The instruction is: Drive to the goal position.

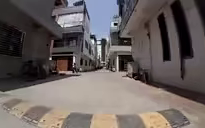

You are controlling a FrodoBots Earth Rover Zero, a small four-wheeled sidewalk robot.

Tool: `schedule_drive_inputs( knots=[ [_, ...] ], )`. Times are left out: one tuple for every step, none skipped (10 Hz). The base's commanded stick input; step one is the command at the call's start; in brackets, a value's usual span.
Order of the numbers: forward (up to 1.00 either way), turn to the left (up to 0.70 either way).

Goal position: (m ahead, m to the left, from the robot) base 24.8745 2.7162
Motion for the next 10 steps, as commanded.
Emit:
schedule_drive_inputs(
  knots=[
    [0.5,0.0],
    [0.5,0.0],
    [0.5,0.0],
    [0.5,0.0],
    [0.5,0.0],
    [0.5,0.0],
    [0.5,0.0],
    [0.5,0.0],
    [0.5,0.0],
    [0.5,0.0]
  ],
)
